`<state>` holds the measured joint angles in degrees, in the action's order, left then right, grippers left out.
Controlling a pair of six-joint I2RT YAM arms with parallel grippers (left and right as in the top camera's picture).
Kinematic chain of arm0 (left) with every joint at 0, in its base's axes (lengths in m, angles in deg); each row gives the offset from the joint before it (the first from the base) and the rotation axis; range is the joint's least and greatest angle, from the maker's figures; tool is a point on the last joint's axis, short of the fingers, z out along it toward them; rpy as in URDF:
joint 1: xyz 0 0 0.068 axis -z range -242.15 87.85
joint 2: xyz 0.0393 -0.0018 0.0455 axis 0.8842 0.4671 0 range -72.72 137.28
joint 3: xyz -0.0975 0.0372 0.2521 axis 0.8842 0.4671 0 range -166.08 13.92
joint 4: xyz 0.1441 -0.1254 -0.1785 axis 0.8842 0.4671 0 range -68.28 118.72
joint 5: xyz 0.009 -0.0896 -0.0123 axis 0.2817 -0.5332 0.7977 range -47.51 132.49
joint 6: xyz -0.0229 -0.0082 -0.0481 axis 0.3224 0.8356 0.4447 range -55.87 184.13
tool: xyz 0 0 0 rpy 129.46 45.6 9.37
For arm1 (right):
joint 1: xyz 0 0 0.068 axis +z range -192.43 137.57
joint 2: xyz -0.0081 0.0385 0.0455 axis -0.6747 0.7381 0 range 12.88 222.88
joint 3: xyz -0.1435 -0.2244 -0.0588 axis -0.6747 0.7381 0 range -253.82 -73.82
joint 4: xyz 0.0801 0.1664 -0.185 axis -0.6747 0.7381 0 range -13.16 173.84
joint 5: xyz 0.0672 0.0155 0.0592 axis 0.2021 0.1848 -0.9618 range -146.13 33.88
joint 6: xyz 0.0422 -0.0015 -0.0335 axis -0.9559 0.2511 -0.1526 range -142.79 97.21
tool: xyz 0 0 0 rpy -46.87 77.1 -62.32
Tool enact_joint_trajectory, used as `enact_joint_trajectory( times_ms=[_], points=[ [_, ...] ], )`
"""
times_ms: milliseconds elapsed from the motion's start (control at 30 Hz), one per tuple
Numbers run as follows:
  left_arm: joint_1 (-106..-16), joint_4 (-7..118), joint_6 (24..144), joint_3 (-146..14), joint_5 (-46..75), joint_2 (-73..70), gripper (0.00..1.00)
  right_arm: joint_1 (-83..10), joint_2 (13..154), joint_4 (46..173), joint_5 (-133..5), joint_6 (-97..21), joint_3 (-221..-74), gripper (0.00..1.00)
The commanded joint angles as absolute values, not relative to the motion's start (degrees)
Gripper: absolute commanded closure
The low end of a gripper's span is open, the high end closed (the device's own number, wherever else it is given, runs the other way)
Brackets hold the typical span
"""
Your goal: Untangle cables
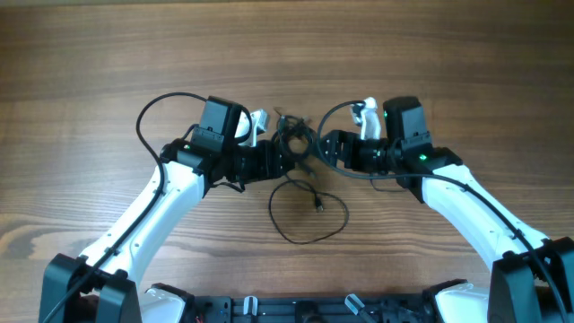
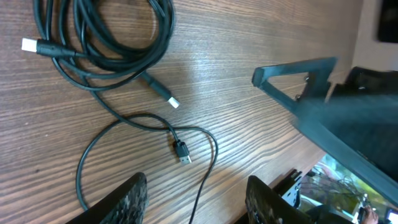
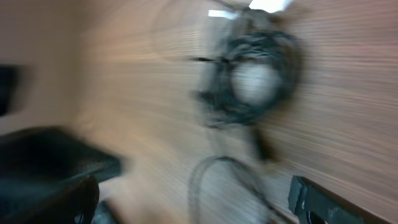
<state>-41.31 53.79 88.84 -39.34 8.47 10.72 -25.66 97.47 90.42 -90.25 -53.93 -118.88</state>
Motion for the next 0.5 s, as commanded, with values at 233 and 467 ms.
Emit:
enact_joint_trajectory(
  times_ms=[233, 467],
  points=[
    [-38.4, 50.69, 88.14, -39.56, 27.9, 11.99, 0.49, -25.57, 98.09, 99.04, -71.02, -55.74, -118.9, 0.0],
    [-35.17, 40.22, 76.04, -39.56, 28.93, 20.09, 0.2, -25.88, 98.06, 100.89, -65.23, -60.79, -118.92, 0.0]
  ],
)
